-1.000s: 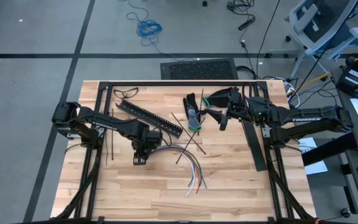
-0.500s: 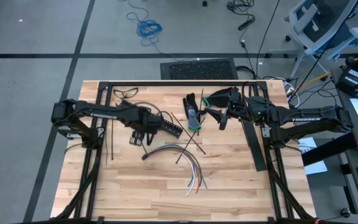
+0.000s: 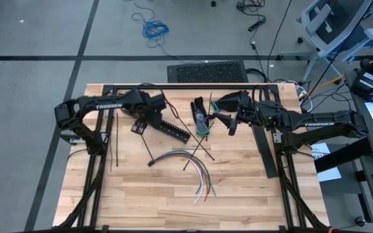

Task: Ziptie cables
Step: Prepare the black cable duct

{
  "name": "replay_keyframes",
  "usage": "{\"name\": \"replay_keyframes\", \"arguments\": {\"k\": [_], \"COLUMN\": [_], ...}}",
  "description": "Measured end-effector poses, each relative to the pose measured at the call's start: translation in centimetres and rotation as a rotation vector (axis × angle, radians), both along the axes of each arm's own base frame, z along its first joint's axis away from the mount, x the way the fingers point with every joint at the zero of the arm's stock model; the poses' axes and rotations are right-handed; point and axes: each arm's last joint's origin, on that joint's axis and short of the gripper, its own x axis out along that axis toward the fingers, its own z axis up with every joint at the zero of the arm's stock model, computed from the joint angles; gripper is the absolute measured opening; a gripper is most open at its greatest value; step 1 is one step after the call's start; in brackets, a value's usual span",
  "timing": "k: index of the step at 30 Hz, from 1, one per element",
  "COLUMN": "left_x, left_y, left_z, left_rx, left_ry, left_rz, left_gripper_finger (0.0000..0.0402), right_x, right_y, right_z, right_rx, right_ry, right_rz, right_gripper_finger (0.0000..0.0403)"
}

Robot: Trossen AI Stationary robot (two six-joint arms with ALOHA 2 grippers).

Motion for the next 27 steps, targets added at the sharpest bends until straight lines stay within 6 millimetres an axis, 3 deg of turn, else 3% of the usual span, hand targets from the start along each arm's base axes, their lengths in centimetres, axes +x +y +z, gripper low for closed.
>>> {"name": "replay_keyframes", "arguments": {"k": [8,20,23,27], "left_x": [-0.5,1.1,1.1,1.1], "left_y": [0.6,2.2,2.0,1.6], "left_z": [-2.8,-7.7,-8.3,-8.5], "left_rx": [-0.095,-0.078,-0.097,-0.116], "left_ry": [0.042,0.107,0.160,0.188], "left_rz": [-0.018,-0.003,-0.041,-0.062], "left_gripper_finger": [0.0226,0.0220,0.0174,0.0045], "right_x": [0.0,0.0,0.0,0.0], "right_y": [-0.1,-0.1,-0.1,-0.1], "right_z": [0.0,0.0,0.0,0.0], "right_rx": [-0.002,0.040,0.040,0.040], "right_ry": [0.001,-0.015,-0.016,-0.016], "right_rz": [-0.024,-0.029,-0.029,-0.028], "right_gripper_finger": [0.0297,0.0297,0.0297,0.0297]}}
